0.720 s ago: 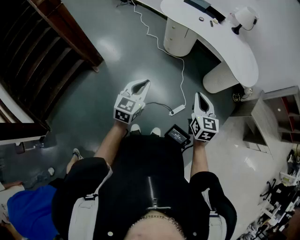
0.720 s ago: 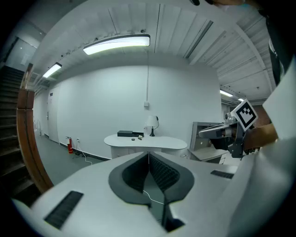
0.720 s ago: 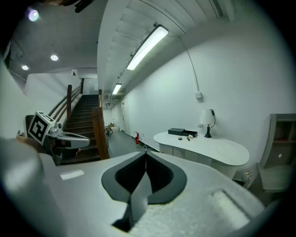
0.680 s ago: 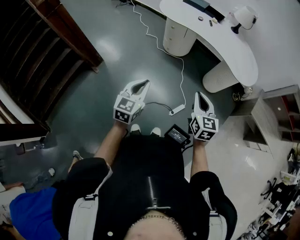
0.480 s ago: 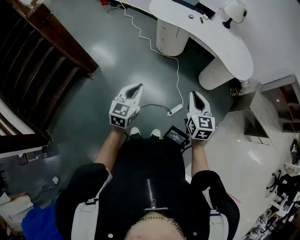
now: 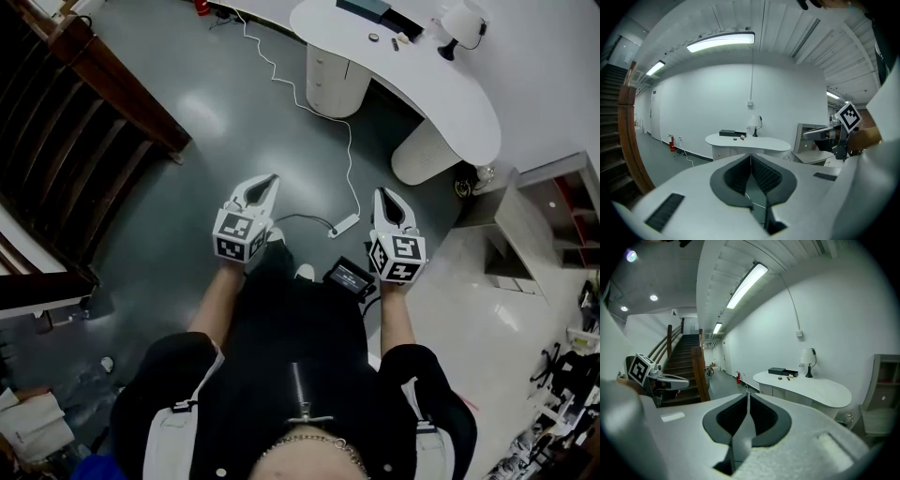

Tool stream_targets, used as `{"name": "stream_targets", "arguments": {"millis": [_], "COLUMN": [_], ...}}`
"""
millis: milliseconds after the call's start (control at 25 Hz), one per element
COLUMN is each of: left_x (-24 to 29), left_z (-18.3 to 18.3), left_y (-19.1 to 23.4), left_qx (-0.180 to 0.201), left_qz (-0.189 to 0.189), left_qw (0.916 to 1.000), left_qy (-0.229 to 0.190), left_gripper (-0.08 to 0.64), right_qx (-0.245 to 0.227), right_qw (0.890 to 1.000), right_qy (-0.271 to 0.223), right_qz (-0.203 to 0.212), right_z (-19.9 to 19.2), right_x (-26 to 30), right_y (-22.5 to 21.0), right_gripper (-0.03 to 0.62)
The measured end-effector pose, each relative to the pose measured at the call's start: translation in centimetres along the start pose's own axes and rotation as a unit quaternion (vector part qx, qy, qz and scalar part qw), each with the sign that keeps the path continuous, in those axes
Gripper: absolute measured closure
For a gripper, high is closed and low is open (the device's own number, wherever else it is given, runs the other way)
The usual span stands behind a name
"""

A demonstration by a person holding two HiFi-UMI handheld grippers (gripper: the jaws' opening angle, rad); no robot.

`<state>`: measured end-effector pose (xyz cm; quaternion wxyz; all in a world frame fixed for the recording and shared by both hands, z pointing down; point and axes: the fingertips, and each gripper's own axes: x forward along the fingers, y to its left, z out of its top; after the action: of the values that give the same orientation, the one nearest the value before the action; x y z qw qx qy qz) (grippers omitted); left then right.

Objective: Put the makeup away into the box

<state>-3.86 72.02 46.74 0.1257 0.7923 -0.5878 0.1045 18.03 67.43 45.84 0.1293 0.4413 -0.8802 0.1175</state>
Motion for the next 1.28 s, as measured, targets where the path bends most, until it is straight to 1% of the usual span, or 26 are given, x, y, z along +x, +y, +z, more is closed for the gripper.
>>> {"name": "stream_targets", "arguments": {"millis": [240,480,720,880,1000,1120,1280], "left_x": [3.8,9.8,16.9,20.6,23.0,25.1,28.0], "left_z": [0.8,1.8,3.9,5.9,6.4,7.1,8.8], "left_y": [1.3,5.1,10.1,14.3,17.2,19.0,20.0], "left_qx": [-0.002,-0.001,-0.004,0.006,0.009,0.008,0.006], "left_qz": [-0.017,-0.040,-0.067,-0.081,-0.091,-0.101,-0.115], "left_qw": [0.9999,0.9992,0.9977,0.9967,0.9958,0.9947,0.9932], "left_qy": [0.001,0.005,0.009,0.011,0.014,0.016,0.013], "left_gripper": [0.546,0.546,0.546,0.546,0.546,0.546,0.546], "right_qx": [0.004,0.007,0.006,0.003,0.003,0.007,0.009], "right_qw": [1.000,1.000,0.999,0.999,0.998,0.997,0.996], "right_qy": [0.005,0.017,0.021,0.014,0.008,0.006,0.003], "right_qz": [0.002,-0.011,-0.030,-0.044,-0.058,-0.071,-0.084], "right_z": [0.8,1.7,5.0,7.9,9.5,10.6,11.9], "right_x": [3.1,9.0,16.3,21.3,24.5,26.7,29.0], "right_y": [-0.9,-2.2,-4.3,-5.1,-5.8,-6.4,-7.6], "right_gripper": [0.581,0.581,0.581,0.581,0.581,0.581,0.581]}}
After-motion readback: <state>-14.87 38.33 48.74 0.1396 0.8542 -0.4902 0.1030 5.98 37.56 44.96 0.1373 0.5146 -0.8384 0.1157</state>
